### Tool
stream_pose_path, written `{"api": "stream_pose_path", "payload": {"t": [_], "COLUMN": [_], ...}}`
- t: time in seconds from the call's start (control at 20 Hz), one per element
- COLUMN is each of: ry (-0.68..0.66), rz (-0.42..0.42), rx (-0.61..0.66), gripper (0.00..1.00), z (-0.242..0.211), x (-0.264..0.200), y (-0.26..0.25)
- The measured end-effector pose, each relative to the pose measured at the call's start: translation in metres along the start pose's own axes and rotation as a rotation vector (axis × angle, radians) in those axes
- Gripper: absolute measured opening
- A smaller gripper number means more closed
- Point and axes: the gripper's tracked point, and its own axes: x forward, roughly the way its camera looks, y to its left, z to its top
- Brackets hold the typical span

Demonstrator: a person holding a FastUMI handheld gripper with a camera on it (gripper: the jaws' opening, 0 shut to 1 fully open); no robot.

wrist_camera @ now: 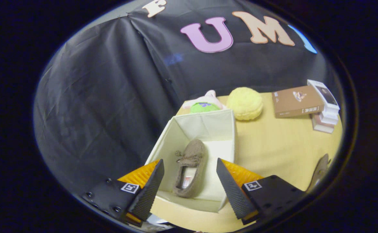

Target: Open the storage box then place both shoes into the box .Put the left shoe in first, then the right shoe, with the right side of both shoes facing outward in a uniform manner.

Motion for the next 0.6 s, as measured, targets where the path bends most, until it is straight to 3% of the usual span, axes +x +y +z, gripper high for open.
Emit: {"api": "stream_pose_path", "payload": {"t": [0.6], "ry": [-0.135], "rz": [-0.178], "rx": [-0.092], "gripper": [1.00], "z": [0.004], "x": [-0.097], "y": [-0.142]}}
